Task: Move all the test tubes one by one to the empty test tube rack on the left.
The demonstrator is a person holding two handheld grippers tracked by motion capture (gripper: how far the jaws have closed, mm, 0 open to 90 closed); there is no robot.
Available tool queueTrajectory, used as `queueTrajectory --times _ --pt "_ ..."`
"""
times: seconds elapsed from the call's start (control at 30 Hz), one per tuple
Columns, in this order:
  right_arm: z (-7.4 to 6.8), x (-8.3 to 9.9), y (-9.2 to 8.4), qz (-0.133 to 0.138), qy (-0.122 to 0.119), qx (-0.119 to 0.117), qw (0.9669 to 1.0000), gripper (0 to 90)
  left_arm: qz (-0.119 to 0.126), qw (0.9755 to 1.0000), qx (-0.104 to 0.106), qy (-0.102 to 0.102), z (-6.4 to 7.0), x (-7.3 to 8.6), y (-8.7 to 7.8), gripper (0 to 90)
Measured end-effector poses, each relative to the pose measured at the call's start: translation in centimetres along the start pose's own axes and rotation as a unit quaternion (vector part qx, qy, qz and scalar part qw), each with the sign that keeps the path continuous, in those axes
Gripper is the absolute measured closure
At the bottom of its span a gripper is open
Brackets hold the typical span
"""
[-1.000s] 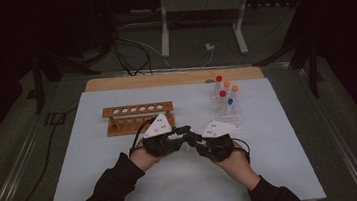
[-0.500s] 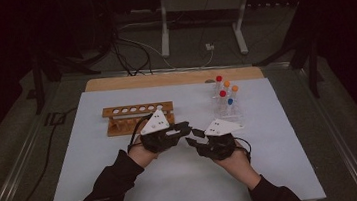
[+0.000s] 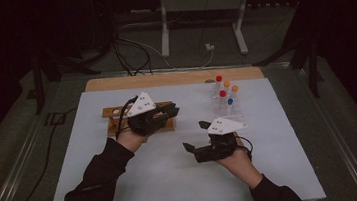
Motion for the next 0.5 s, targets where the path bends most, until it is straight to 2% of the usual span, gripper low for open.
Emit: queueTrajectory --times 0.03,0.07,0.17,0.3,0.5 --pt "0.1 0.0 0.0 0.001 0.001 -0.001 1.0000 9.1 0.001 1.0000 -0.006 0.002 -0.6 -0.4 -0.1 77.3" --pt "0.1 0.0 0.0 0.001 0.001 -0.001 1.0000 9.1 0.001 1.0000 -0.006 0.002 -0.6 -0.4 -0.1 77.3" --pt "0.1 0.0 -0.1 0.002 0.007 -0.020 0.9998 2.0 0.000 0.9998 -0.021 0.004 -1.7 -0.9 -0.1 77.3" --pt "0.2 -0.1 -0.4 0.007 0.017 -0.036 0.9992 1.3 -0.002 0.9995 -0.032 0.003 -2.8 -1.1 -0.1 77.3" --pt "0.2 0.0 -0.4 0.007 0.009 -0.031 0.9994 1.3 -0.001 0.9988 -0.049 0.002 -4.2 -1.3 0.1 77.2"
Point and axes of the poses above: each handheld gripper's, and its own axes: y roughly forward along the jaws, x roughly out of its underside, z roughly to its right, the point moved 4 cm from there along y, roughly forward along the jaws, and after that the axes turned 15 degrees about z, right-handed, at the moved point
